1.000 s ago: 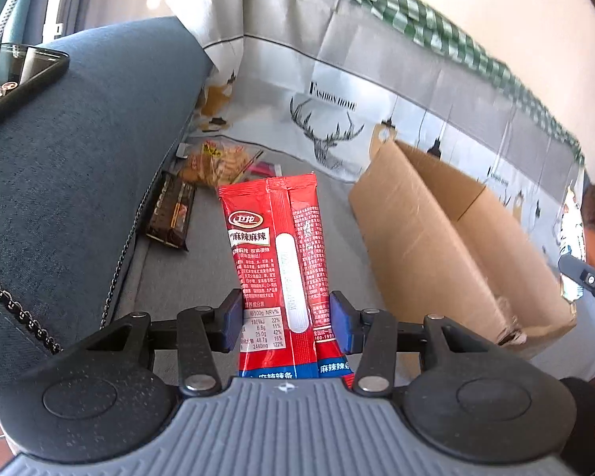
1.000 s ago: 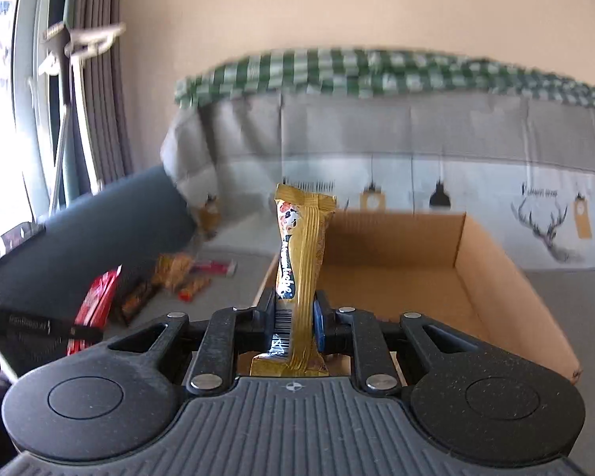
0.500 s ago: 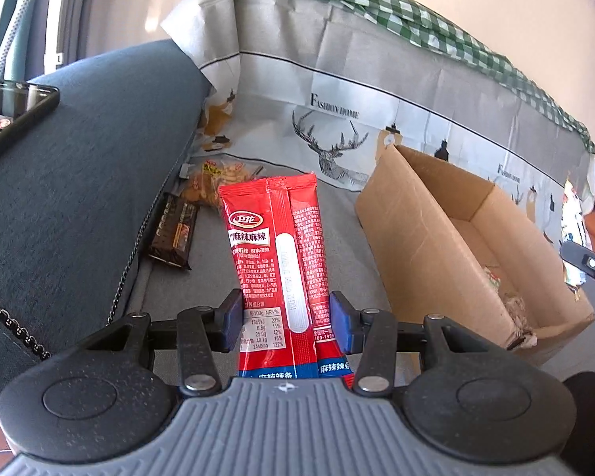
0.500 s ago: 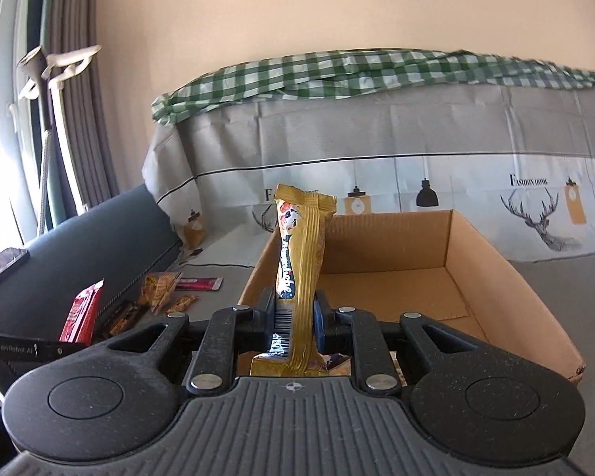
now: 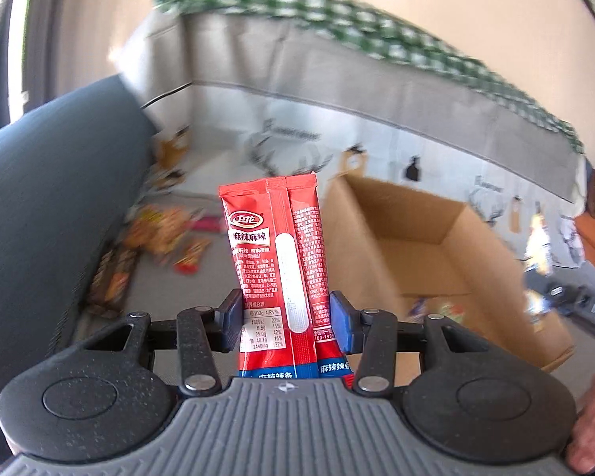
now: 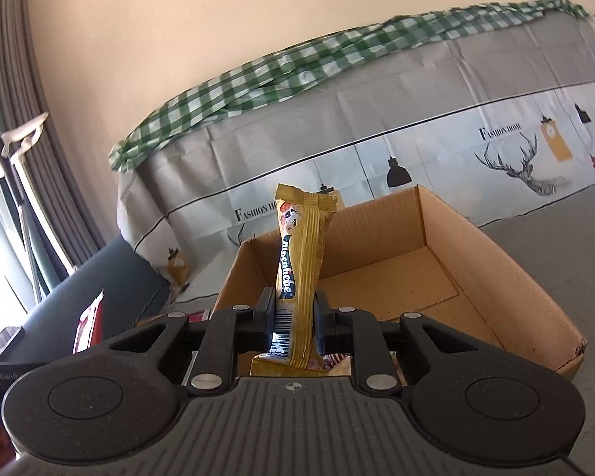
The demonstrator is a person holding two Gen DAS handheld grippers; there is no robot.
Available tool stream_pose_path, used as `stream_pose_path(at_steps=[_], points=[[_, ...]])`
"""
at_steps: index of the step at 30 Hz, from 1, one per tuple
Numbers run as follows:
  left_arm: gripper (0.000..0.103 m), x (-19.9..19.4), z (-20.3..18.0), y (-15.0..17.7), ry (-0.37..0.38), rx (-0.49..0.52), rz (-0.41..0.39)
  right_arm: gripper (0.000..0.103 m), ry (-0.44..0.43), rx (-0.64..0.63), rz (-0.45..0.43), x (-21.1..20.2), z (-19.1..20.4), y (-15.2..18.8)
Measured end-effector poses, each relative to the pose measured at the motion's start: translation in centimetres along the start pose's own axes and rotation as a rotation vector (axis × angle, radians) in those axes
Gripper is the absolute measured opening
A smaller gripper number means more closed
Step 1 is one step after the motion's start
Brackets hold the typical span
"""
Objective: Organize snacks
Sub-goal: 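Carry the red pack and gold bar over the cardboard box, then open both grippers to drop the red pack and gold bar into the box, then move left gripper down to the dark brown chocolate bar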
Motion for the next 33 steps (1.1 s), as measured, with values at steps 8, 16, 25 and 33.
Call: stream_pose_path(at_steps=[8,16,25,33], points=[[0.05,1.7,-9.0,-4.1,0.101,0.073,-0.06,0.02,-0.002,0.104,-0.009,0.2,-2.2,-0.5],[0.06,3.3,-16.3,-5.8,0.153,0.189,-0.075,0.023,0.017,0.126,-0.018,0.2,-2.5,-0.5],[0.081,2.3,-11.8,-1.8,0.063,0.194,-0.142,0.088,0.108,0.255,-0.025,0.0,-4.5,-0.2],[0.039,1.3,-1.7,2.8,-0.002,0.13,-0.053,0.088,0.108,0.179,-0.024,-0.2,-2.7,-0.1]])
Point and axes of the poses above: each gripper's, at about its wrist camera, not at the fingertips, and x roughly the way its jaws point, z to its left, y to its underside, the point moved 3 cm from there along x, roughly the way its jaws point, and after that the axes turned 7 degrees about z, right-handed, at the moved point
